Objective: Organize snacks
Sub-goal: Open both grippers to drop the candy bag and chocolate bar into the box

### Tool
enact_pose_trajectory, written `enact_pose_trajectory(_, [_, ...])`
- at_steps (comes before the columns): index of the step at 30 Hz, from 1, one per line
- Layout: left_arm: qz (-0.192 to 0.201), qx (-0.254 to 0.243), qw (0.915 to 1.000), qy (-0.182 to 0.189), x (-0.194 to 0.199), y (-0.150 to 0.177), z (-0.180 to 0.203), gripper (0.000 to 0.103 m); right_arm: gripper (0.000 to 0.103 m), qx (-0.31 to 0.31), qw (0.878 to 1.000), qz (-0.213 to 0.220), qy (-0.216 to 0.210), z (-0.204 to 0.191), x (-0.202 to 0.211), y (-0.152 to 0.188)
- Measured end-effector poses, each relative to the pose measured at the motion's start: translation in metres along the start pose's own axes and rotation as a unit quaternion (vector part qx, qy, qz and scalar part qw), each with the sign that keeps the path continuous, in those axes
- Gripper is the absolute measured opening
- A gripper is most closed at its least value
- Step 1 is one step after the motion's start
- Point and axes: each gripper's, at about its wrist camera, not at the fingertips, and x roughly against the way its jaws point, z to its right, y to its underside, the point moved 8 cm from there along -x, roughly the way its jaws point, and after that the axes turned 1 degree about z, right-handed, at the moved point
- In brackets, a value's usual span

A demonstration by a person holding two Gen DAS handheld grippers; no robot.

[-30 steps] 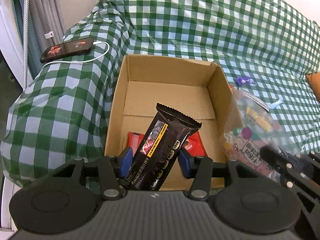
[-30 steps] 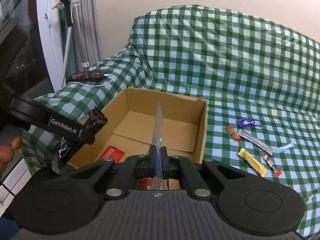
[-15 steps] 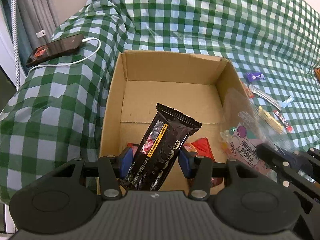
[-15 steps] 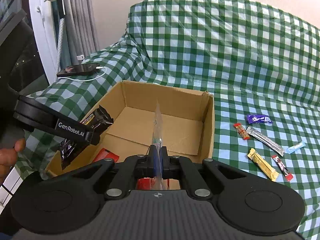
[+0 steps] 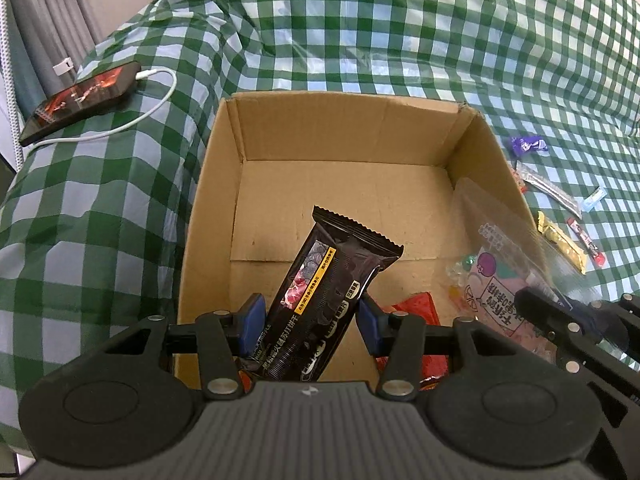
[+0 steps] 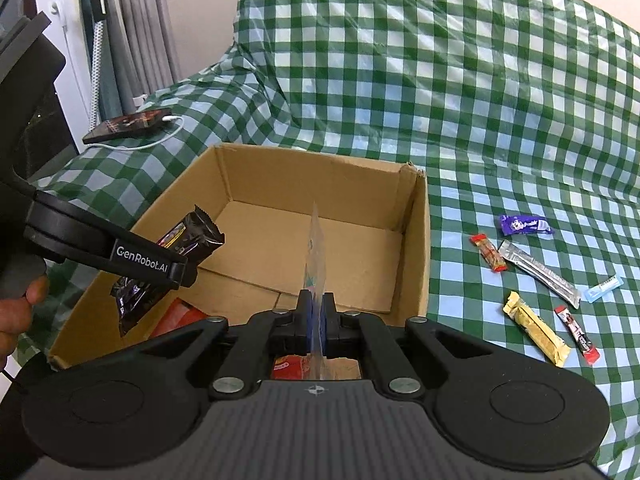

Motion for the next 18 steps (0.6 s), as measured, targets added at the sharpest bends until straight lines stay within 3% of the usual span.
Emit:
enact_pose_trajectory(15, [-0.02, -0.009, 0.9996, -0.016, -0.034, -0.007, -0.003, 0.056, 0.006, -0.004, 1.0, -0.013, 0.005, 0.007, -0.03, -0.001])
enact_pose_trajectory(16, [-0.019, -0.006, 0.9997, -0.017, -0.034, -0.007, -0.004, 0.064, 0.006, -0.004, 1.0, -0.012, 0.005, 0.006, -0.031, -0.002])
enact_pose_trajectory(17, [-0.016, -0.001, 0.9997, -0.017, -0.032, -0.009, -0.006, 0.086, 0.011, -0.006, 1.0, -0.009, 0.001, 0.006, -0.032, -0.003])
enact_pose_trajectory(18, [-0.009, 0.006, 0.9998, -0.017, -0.029, -0.011, -0.008, 0.097, 0.014, -0.007, 1.0, -0.003, -0.006, 0.005, -0.032, -0.006])
